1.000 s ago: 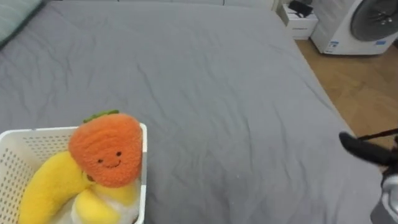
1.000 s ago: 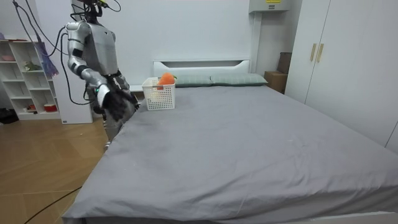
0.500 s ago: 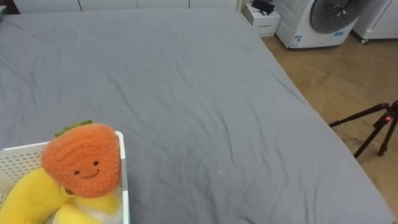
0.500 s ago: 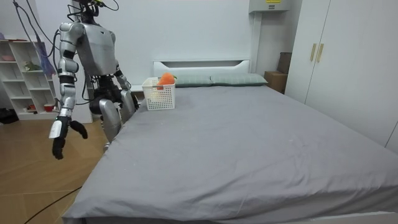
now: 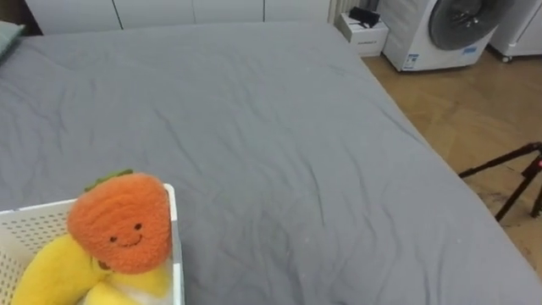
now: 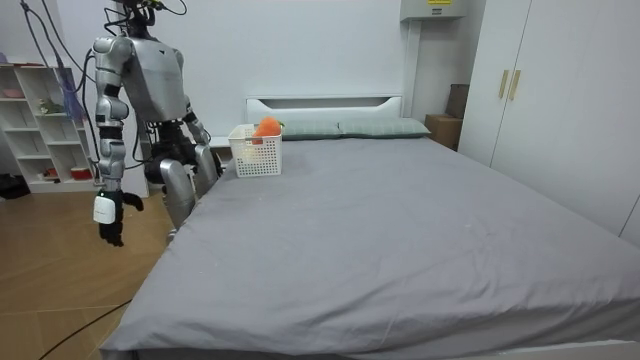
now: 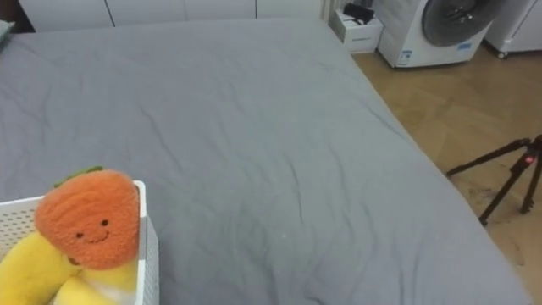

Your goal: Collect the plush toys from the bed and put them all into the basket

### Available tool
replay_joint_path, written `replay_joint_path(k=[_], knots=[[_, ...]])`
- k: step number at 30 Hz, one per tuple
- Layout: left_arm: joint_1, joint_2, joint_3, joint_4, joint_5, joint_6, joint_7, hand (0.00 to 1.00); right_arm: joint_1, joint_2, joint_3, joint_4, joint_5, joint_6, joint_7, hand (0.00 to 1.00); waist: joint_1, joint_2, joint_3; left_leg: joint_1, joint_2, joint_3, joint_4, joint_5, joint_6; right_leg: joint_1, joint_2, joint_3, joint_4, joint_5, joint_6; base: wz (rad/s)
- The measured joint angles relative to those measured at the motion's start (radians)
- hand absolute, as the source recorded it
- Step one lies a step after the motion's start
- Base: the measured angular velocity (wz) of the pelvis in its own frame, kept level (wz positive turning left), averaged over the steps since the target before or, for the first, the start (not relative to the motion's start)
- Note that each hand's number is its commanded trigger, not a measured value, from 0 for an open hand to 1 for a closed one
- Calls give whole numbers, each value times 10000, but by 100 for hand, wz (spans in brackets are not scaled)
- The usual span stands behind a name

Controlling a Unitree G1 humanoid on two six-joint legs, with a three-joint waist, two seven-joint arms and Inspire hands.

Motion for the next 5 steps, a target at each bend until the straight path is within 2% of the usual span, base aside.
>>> replay_joint_path(k=[3,5], knots=[[-84,-139,-515,-10,4,19,-1,0,-202,80,354,-180,-854,129,66,0,136,3,2,26,-14,-22,14,4,6,64,-11,-27,5,-12,3,1],[-93,-275,-561,-6,16,53,-1,0,-422,139,411,-204,-1329,178,64,0,152,4,1,26,-14,-23,15,2,5,64,-6,-28,5,-11,2,0]])
